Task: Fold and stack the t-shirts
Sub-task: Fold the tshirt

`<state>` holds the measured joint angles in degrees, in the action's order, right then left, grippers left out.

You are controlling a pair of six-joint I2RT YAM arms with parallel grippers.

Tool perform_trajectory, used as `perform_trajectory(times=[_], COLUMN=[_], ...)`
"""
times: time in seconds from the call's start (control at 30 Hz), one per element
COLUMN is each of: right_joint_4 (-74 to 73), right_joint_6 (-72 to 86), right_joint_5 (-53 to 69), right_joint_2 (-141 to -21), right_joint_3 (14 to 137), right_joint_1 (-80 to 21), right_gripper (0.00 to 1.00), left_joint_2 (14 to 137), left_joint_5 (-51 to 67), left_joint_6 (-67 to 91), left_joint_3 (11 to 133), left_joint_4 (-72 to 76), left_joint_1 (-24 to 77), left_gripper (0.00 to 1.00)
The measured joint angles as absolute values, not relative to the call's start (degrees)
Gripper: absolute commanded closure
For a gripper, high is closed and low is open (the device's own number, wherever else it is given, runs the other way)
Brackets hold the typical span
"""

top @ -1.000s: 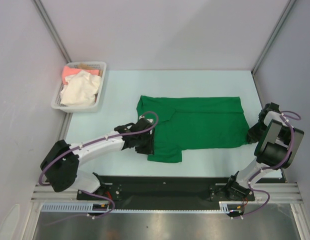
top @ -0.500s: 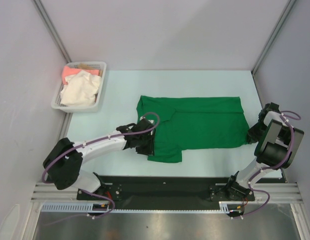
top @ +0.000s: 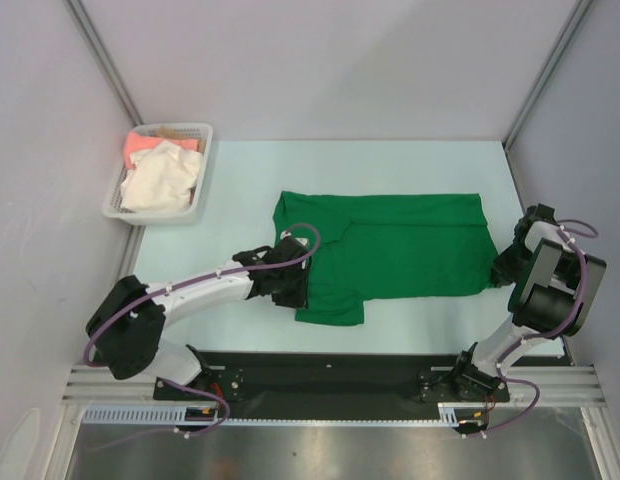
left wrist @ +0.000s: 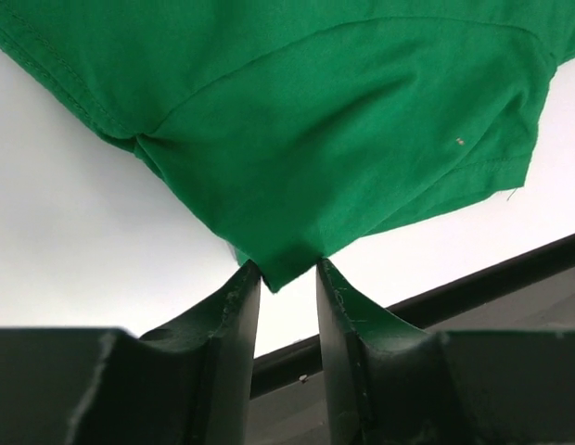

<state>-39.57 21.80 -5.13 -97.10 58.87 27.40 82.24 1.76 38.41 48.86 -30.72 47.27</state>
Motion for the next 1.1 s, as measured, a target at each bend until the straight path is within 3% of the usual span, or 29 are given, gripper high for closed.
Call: perform_trajectory(times=[0.03,0.1,0.23,0.67,1.1], right_joint_4=[-39.6,-39.6,-39.6,-41.9,-44.6], right_joint_6=[21.8,21.8,21.8,22.3,22.2], right_joint_5=[-5.1,-5.2,-5.3,-5.7,-4.9], right_joint_2=[-97.1,-97.1,-97.0,-93.9,-96.2], right_joint_3=[58.9,58.9,58.8,59.9,69.4], right_joint_1=[27.3,27.2,27.2,27.2,26.2], right_gripper=[0.92,1.0,1.0,1.0,1.0], left_joint_2=[82.2,82.2,82.3,77.1,78.5], left_joint_5=[1.8,1.8,1.7,-2.0,-6.8], left_joint_6=[38.3,38.1,37.7,37.4,34.6], left_joint_3=[48.9,48.9,49.1,54.3,66.7], left_joint_4=[-30.5,-30.4,-30.4,-34.5,-38.3], left_joint_1=[47.3,47.3,47.3,47.3,45.9], left_gripper=[0.74,0.8,1.0,1.0,1.0])
